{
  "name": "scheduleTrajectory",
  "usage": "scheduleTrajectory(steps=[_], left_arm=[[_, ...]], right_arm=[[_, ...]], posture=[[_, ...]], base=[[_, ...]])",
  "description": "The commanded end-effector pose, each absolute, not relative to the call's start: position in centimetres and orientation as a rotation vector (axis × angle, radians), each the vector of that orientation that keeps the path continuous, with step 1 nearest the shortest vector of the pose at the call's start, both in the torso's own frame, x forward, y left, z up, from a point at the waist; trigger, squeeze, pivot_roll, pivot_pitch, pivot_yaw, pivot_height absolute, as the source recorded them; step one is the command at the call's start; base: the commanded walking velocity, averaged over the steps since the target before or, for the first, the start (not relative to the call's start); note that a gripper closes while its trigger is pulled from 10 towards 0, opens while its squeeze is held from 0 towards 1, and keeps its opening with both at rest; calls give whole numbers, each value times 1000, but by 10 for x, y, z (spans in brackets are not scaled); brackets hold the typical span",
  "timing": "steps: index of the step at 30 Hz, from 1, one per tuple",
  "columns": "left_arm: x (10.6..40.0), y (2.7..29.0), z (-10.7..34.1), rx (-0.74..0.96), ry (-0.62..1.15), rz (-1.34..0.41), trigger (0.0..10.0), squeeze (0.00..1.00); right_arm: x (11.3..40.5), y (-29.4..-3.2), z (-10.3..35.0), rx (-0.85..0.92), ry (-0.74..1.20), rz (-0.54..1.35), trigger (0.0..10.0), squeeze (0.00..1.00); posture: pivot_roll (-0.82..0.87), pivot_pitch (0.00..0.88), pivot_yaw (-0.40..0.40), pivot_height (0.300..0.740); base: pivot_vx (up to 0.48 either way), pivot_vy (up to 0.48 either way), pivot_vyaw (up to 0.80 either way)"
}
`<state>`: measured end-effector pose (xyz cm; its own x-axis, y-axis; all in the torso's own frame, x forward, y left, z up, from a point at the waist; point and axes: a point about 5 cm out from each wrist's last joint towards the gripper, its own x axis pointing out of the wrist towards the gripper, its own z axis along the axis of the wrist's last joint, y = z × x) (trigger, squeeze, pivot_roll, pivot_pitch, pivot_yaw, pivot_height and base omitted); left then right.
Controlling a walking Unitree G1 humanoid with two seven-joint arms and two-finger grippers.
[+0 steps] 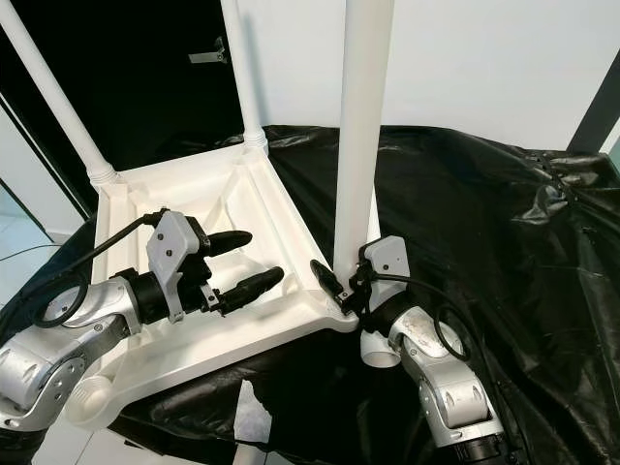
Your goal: Building children table
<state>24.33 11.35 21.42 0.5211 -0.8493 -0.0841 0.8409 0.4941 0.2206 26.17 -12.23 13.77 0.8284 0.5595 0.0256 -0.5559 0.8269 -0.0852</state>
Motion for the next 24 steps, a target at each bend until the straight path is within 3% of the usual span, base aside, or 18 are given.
scheduleTrajectory(steps=[1, 7, 16, 20, 24], left_arm=[[241, 114, 217, 258, -35, -1074, 10000, 0], [241, 115, 217, 259, -35, -1074, 10000, 0], [242, 113, 218, 264, -37, -1076, 10000, 0], [242, 113, 218, 265, -39, -1076, 10000, 0], [241, 114, 218, 266, -38, -1080, 10000, 0]], right_arm=[[255, -123, 106, -30, 101, 582, 10000, 0], [251, -119, 115, -163, -38, 580, 10000, 0], [251, -119, 113, -218, -32, 584, 10000, 0], [249, -117, 111, -202, -27, 611, 10000, 0], [251, -126, 115, -59, -11, 635, 10000, 0]], posture=[[35, 0, 45, 740], [31, 0, 50, 740], [33, 0, 54, 740], [36, 0, 54, 740], [33, 0, 59, 740]], base=[[0, 0, 0], [0, 0, 0], [0, 0, 0], [0, 0, 0], [0, 0, 0]])
